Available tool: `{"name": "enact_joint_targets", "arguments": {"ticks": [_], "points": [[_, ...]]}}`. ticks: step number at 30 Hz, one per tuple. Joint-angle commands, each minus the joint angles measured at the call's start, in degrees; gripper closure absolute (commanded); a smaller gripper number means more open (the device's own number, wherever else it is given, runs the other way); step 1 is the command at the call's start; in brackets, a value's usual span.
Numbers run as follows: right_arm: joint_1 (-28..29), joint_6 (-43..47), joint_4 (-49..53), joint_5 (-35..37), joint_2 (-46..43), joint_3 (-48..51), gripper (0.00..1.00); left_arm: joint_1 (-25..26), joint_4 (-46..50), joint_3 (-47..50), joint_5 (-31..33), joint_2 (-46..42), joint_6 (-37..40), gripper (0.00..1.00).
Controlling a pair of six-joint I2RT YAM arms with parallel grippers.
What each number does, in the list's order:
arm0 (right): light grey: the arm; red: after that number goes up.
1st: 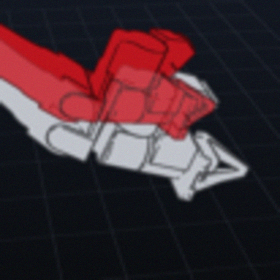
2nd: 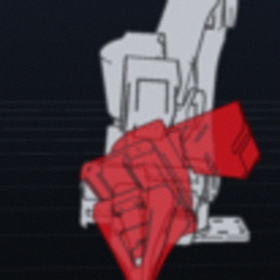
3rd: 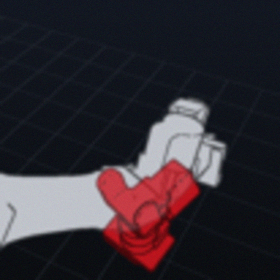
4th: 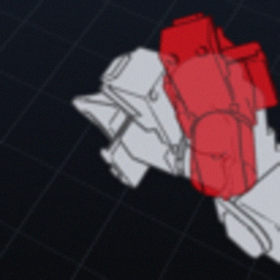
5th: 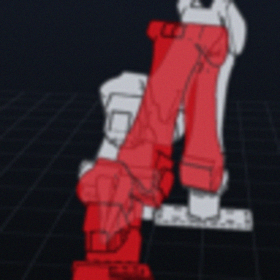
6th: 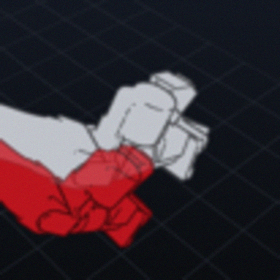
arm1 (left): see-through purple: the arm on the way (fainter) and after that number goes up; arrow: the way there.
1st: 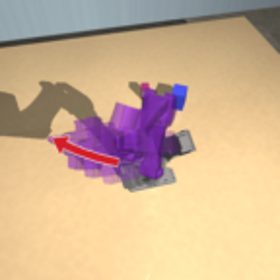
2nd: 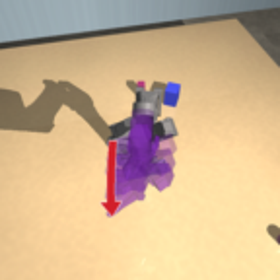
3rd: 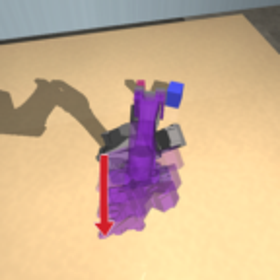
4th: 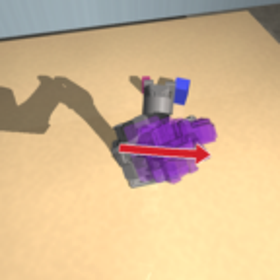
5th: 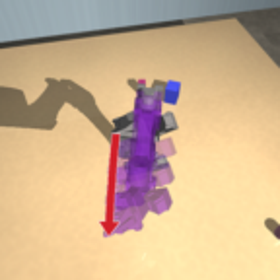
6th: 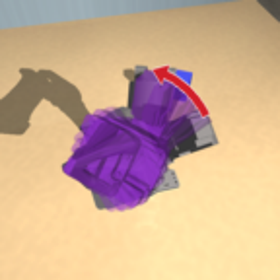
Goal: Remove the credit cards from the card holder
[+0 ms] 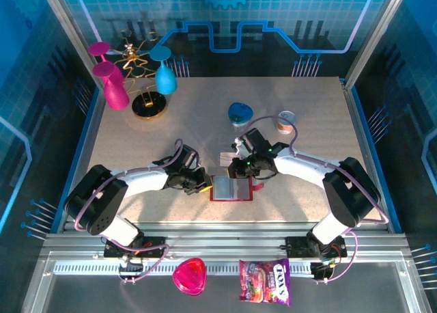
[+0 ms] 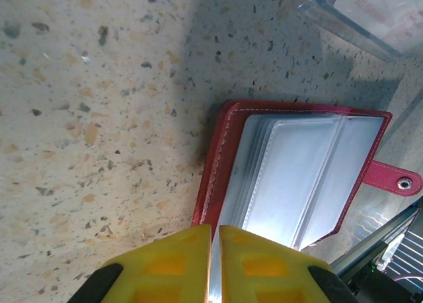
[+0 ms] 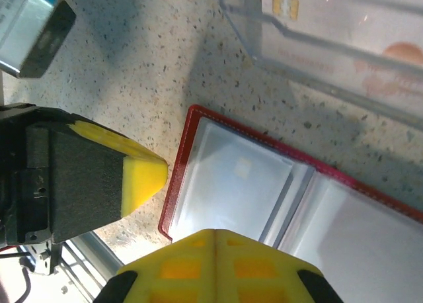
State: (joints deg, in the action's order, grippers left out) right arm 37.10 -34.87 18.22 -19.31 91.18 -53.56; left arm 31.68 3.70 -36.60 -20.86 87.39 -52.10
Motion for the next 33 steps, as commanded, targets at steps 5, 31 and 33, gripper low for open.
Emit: {"name": "enact_joint_targets", "arguments": {"ticks": [5, 31, 33], "points": [[1.39, -7.37, -7.09, -3.95, -2.29, 4.88, 0.96, 0.40, -0.89, -1.87, -2.05, 1.50, 1.03, 0.90], [4.23, -12.63, -8.73, -5.64, 4.75, 3.50, 0.81, 0.73, -0.54, -0.94, -1.77, 3.05, 1.03, 0.92], [4.52, -12.74, -8.73, -5.65, 5.27, 1.72, 0.80, 0.72, -0.52, -0.84, -1.81, 3.02, 1.03, 0.92]]}}
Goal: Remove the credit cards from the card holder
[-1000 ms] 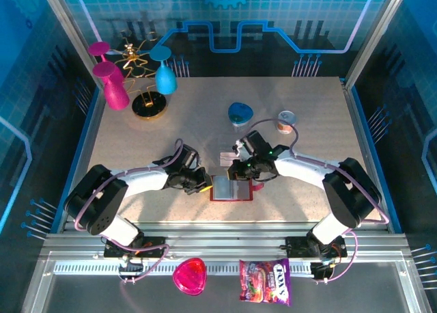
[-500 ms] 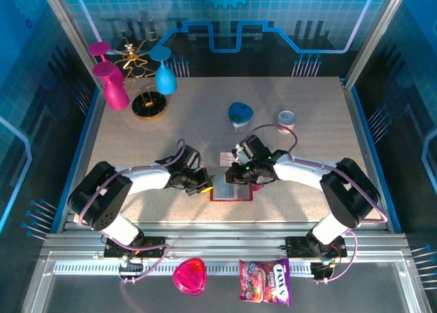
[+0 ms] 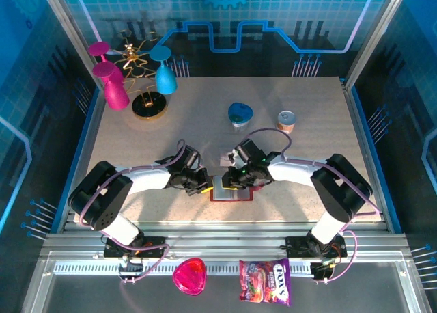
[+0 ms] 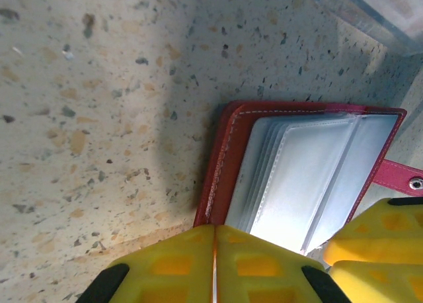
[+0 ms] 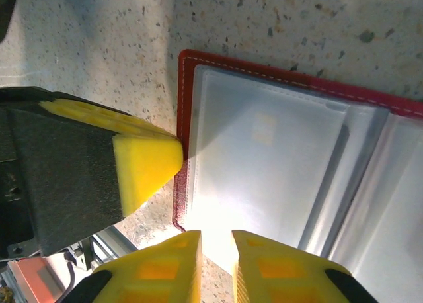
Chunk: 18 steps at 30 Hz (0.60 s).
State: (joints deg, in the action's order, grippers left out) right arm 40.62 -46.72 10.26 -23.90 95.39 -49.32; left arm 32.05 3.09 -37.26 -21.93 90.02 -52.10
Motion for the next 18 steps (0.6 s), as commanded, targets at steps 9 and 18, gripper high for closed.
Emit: {"name": "enact_joint_targets", "arguments": {"ticks": [9, 18], "points": [[1.70, -1.18, -0.13, -0.29, 2.68, -3.59, 0.75, 0.33, -0.05, 0.25, -0.57, 0.04, 0.88, 0.92], [1.72, -0.96, 0.46, 0.08, 4.08, -3.67, 0.72, 0.32, -0.17, 0.61, -0.48, -0.19, 0.83, 0.92]]}}
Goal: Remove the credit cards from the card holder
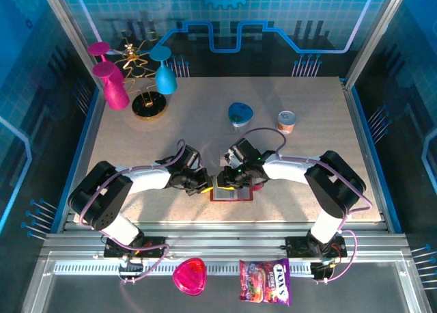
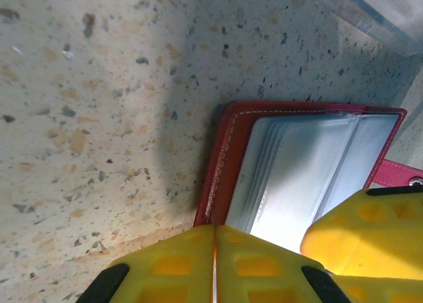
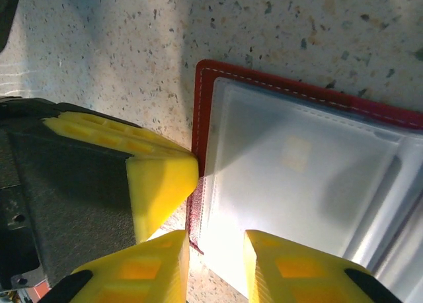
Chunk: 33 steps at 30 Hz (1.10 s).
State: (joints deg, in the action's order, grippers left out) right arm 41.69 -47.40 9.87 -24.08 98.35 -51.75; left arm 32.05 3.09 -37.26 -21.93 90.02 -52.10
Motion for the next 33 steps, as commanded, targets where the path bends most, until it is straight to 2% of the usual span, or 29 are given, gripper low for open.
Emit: {"name": "enact_joint_targets", "arguments": {"ticks": [1, 33], "points": [[0.63, -0.28, 0.94, 0.34, 1.18, -1.22, 0.71, 0.37, -0.05, 0.60, -0.48, -0.19, 0.86, 0.92], [-0.56, 1.01, 3.67, 2.72, -1.01, 1.03, 0.68, 0.33, 0.33, 0.35, -0.40, 0.18, 0.84, 0.92]]}}
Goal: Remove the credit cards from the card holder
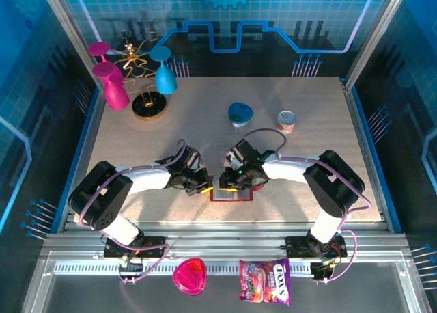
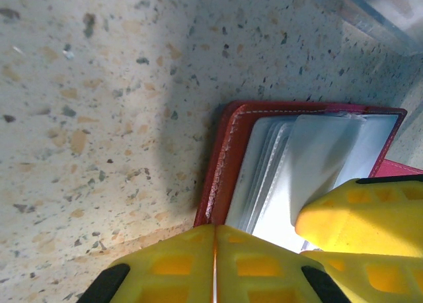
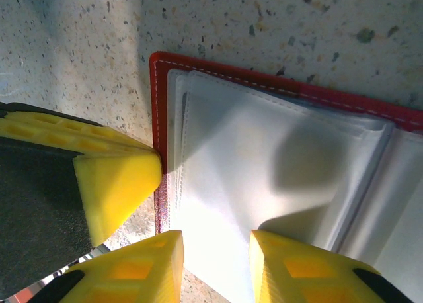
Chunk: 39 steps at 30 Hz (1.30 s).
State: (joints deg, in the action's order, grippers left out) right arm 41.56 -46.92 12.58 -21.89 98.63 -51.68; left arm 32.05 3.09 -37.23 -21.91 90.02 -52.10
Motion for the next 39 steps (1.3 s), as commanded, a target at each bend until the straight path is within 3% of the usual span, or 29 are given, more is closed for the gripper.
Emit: {"name": "enact_joint_targets", "arguments": {"ticks": [1, 23, 31, 39], "points": [[-0.58, 0.52, 0.83, 0.45, -1.44, 0.97, 0.68, 0.37, 0.34, 0.32, -0.41, 0.16, 0.93, 0.92], [-3.95, 0.71, -5.87, -4.39, -3.09, 7.12, 0.69, 0.47, 3.57, -2.19, 0.20, -1.87, 1.11, 0.92], [-5.44, -3.02, -15.00, -7.86, -3.02, 11.47, 0.70, 2.12, 2.76, -4.02, -0.52, -3.83, -0.82, 0.84], [-6.49, -5.64, -21.19, -9.99, -2.50, 14.62, 0.70, 3.21, -0.26, -4.54, -2.10, -0.42, -2.57, 0.74]]}}
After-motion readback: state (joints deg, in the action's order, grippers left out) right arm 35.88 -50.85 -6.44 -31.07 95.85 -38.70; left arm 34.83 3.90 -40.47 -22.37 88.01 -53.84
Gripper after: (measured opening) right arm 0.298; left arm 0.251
